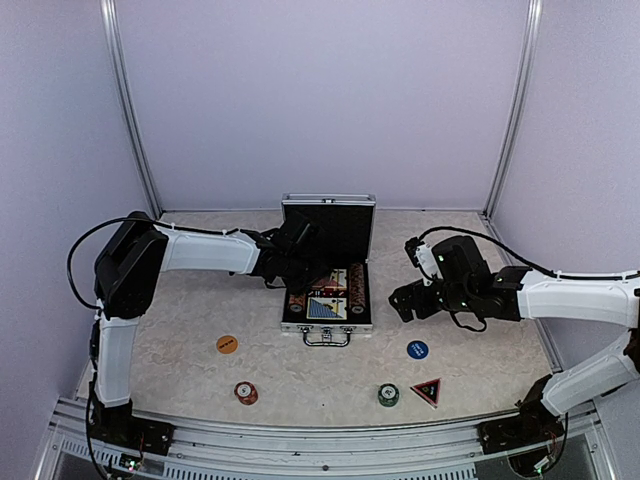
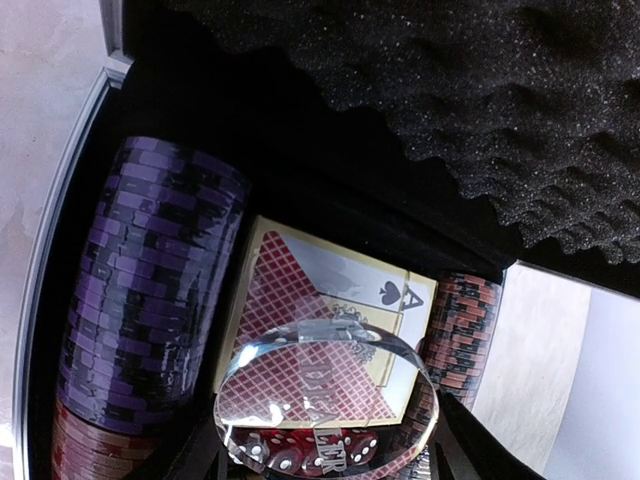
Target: Pack up texas hold em set
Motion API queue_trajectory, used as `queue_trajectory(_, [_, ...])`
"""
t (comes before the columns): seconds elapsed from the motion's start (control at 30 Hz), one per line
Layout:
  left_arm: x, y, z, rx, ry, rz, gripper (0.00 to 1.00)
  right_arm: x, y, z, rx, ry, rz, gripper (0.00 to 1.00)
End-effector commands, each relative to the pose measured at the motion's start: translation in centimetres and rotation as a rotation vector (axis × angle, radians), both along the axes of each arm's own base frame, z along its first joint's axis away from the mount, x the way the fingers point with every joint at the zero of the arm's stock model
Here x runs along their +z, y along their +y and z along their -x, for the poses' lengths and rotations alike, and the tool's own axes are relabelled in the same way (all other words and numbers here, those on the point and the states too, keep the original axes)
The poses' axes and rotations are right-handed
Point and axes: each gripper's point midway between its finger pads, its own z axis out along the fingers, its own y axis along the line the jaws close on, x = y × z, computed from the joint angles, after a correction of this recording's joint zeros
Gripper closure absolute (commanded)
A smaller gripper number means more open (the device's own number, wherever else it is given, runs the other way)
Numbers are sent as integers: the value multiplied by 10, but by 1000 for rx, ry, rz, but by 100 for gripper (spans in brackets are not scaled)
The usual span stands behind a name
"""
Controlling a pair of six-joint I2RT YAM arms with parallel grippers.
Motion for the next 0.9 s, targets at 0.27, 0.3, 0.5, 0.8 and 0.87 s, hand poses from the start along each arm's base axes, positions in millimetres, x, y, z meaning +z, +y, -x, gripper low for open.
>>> queue_trajectory(0.27, [14,-5,-16,18,-41,50,30,-1,-4,2,-15,4,-7,3])
queue_trajectory(0.3, [13,-5,-16,18,-39,51,29,-1,-4,3,-13,3,-8,3])
queue_trajectory(0.5, [15,-5,-17,16,-41,55,22,1,-3,2,-10,3,-12,3])
queue_trajectory(0.8, [28,-9,-10,-2,-43,84,19,6,4,2,11,6,-32,3])
queue_trajectory(0.87, [32,-9,-6,-5,-44,93,18,8,7,1,18,8,-39,4])
